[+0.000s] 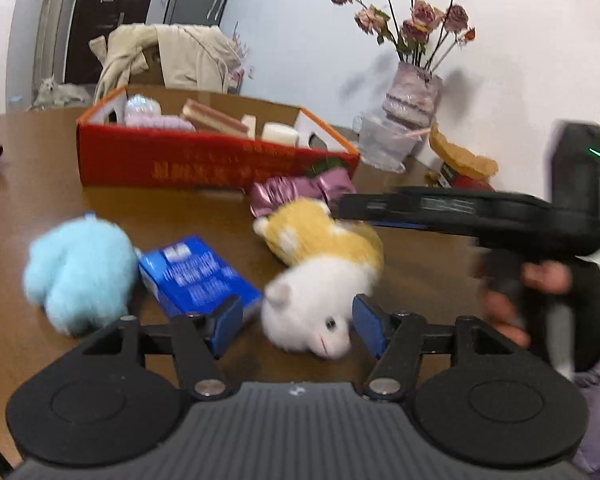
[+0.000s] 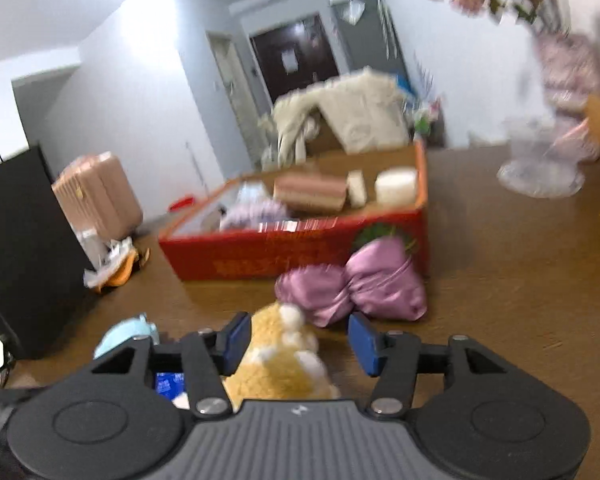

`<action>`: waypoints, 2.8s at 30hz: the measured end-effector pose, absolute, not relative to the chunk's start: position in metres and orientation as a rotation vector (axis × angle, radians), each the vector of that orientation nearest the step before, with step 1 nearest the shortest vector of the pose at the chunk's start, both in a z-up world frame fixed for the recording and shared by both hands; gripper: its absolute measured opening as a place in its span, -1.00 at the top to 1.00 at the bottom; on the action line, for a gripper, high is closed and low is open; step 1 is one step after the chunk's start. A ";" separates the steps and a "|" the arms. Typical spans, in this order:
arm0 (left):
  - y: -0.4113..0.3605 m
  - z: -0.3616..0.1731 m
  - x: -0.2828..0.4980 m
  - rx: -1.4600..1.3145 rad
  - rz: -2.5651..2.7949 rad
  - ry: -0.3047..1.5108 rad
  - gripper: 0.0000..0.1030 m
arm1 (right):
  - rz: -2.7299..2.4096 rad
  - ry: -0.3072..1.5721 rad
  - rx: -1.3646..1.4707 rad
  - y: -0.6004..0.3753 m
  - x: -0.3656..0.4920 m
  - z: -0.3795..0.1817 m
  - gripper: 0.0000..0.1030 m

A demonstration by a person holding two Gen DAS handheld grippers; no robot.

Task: Organize soft objects
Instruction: 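Grasp the yellow-and-white plush hamster with both tools, then carry the plush hamster into the box and open both tools, then move both tools back to the blue tissue pack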

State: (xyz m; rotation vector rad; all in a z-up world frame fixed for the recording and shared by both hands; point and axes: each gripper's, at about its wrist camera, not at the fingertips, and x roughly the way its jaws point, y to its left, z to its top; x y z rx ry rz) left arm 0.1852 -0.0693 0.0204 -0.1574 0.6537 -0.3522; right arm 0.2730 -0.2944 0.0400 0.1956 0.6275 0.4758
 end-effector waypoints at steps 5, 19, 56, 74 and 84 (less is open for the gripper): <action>-0.063 0.009 0.188 -0.167 -0.305 0.698 -0.03 | 0.428 0.642 0.300 -0.310 0.242 0.028 0.19; -0.076 0.018 0.226 -0.309 -0.452 0.714 -0.30 | 0.288 0.638 0.428 -0.348 0.203 0.031 0.01; -0.063 0.066 0.411 -0.290 -0.404 0.702 -0.11 | 0.174 0.621 -0.067 -0.263 0.419 0.078 0.39; 0.030 0.047 0.152 -0.045 -0.238 0.502 -0.67 | 0.390 0.385 0.025 -0.234 0.165 0.074 -0.32; 0.043 0.041 0.146 -0.057 -0.247 0.512 -0.67 | 0.376 0.452 0.026 -0.214 0.133 0.055 -0.32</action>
